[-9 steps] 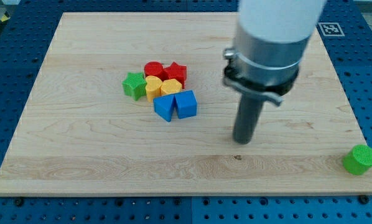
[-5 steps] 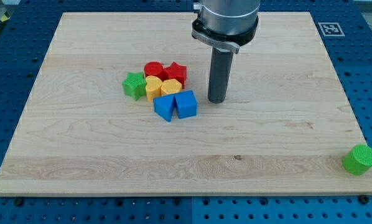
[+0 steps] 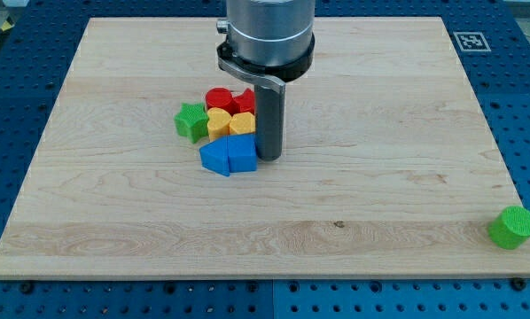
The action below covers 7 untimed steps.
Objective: Slightly move the blue blocks below the yellow blocks
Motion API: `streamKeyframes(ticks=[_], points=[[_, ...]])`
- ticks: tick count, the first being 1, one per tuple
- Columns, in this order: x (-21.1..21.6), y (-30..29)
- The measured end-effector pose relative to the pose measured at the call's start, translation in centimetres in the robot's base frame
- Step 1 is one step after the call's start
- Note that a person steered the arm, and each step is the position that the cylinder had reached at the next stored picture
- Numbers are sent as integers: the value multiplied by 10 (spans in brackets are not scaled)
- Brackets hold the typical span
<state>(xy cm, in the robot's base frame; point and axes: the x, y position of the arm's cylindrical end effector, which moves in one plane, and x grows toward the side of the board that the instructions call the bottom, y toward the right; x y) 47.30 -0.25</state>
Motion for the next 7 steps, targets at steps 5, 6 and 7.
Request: streamKeyframes(ticks=[5, 6, 7], points=[[56, 264], [61, 313], [96, 327]])
